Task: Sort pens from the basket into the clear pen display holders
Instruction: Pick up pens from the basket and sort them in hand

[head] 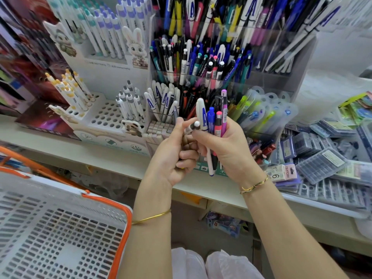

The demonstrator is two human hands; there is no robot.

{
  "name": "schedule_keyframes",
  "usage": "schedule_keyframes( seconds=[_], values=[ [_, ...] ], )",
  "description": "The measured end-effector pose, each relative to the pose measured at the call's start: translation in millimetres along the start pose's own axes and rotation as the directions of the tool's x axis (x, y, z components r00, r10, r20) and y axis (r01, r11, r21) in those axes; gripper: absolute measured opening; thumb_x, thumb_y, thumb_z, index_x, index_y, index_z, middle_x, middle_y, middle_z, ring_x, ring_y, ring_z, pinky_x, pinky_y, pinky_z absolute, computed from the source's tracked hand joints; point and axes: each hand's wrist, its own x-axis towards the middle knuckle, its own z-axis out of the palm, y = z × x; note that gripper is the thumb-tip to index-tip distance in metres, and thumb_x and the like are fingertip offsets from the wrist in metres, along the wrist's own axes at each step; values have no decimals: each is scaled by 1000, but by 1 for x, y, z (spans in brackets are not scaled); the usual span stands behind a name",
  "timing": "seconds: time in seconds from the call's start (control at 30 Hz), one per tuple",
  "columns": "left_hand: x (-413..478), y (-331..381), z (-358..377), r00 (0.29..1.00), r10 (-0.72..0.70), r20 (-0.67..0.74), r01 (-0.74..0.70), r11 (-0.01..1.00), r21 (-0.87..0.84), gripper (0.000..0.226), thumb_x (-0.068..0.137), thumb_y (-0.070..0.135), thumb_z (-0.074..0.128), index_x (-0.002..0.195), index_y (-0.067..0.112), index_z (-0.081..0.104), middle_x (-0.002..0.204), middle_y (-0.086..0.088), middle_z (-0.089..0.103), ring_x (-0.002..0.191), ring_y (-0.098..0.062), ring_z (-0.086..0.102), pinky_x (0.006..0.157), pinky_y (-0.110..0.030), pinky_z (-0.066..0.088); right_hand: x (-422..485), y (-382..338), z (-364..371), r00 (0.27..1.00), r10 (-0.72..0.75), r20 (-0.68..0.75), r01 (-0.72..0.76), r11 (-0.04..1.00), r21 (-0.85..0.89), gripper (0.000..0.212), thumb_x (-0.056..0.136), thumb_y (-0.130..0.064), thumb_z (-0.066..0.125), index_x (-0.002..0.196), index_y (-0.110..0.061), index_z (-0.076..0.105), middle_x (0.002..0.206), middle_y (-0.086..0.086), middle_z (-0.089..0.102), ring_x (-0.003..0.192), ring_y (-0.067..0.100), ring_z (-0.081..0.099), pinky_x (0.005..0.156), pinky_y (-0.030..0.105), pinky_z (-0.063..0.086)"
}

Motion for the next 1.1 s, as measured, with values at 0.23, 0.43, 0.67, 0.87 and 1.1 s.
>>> schedule_keyframes(
  seconds=[0.23, 0.43, 0.67, 0.87, 1.1],
  values=[
    [-8, 4, -7, 961, 259, -99, -175, 843, 509, 25, 97, 30, 54, 83, 9, 55, 42, 9, 43, 29, 0, 32, 29, -13, 17, 10, 4, -7, 950, -8, -312, 16, 1000, 24, 22, 90, -6, 63, 103, 11, 60, 77, 23, 61, 48, 10, 52, 46, 24, 46],
    [-3, -3, -6, 951, 310, 19, -269, 791, 550, 8, 90, 10, 63, 83, 14, 59, 53, 9, 56, 32, 0, 34, 32, -13, 23, 10, 11, -7, 941, 85, -326, -76, 996, 42, 21, 90, -6, 62, 104, 10, 60, 73, 12, 61, 48, 7, 55, 45, 21, 46],
    [-1, -2, -7, 948, 317, 14, -275, 798, 536, 13, 90, 4, 62, 79, 11, 59, 51, 6, 55, 33, -3, 32, 33, -14, 24, 5, 12, -7, 947, 141, -288, -132, 990, 51, 12, 81, -2, 71, 86, -5, 60, 63, 4, 57, 50, 8, 56, 46, 24, 50],
    [-8, 2, 4, 959, 274, -65, -202, 830, 519, 30, 95, -1, 47, 116, 19, 41, 71, -4, 56, 39, -4, 40, 40, -19, 24, 4, 9, -7, 954, 212, -210, -193, 975, 108, 7, 87, 0, 63, 87, -7, 60, 60, -3, 63, 57, 11, 64, 53, 27, 56],
    [-22, 16, 3, 950, 303, 70, -298, 821, 487, 50, 78, -19, 22, 100, 4, 60, 90, -16, 61, 67, -13, 68, 58, -27, 55, 2, 6, -10, 959, 252, -130, -231, 960, 158, 9, 94, -5, 55, 86, -8, 57, 55, -5, 60, 49, 9, 61, 47, 23, 51]
  ],
)
